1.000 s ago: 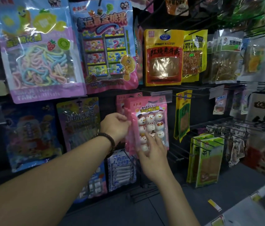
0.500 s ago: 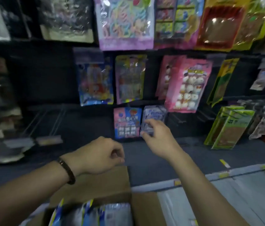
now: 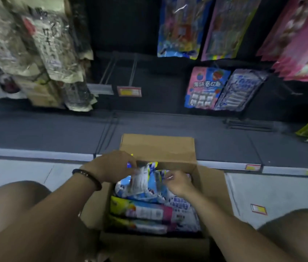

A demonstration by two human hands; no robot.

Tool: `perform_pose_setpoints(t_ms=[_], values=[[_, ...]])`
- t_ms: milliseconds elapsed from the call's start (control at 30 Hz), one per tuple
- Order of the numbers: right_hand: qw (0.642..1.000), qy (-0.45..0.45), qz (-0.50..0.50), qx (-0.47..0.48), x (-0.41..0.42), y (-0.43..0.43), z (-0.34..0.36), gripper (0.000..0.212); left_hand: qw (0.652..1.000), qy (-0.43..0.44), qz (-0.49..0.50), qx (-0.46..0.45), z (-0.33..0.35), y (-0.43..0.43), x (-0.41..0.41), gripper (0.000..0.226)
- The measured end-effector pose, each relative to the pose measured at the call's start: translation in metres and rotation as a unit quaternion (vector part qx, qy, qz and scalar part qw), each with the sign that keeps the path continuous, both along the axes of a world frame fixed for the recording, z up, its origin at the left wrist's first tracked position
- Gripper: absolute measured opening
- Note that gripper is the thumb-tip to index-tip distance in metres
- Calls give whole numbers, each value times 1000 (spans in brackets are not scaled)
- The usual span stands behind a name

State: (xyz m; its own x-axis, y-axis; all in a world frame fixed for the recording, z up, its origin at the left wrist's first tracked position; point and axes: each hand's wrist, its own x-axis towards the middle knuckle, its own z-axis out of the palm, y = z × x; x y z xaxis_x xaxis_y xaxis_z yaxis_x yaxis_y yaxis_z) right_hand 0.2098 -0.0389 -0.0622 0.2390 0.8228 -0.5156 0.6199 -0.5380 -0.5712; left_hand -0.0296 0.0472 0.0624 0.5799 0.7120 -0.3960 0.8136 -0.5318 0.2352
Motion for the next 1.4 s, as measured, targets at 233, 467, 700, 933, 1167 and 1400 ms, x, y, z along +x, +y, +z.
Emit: perform_pose_setpoints(t_ms=[233,467,700,933,1167,1400], values=[[996,81,5,-21,-83,38,-54,39,998,48,43,-27,-1,25,-30,35],[985,155,-46,-56,-133,74,-73,70,992,53,61,-92,2,17,-36,45],[969,211,-116,-54,-133,69,-126,53,988,84,55,-115,6,12,-34,51],[930,315,-183,-48,-104,50,-40,38,995,23,76,-61,16,10,-33,42],[947,313,-79,7,-41,37,67,31,988,-41,146,-16,15,6,-36,37],[962,-53,153,220,8,-2,132,33,829,-320,372,-269,34,-15,3,60]])
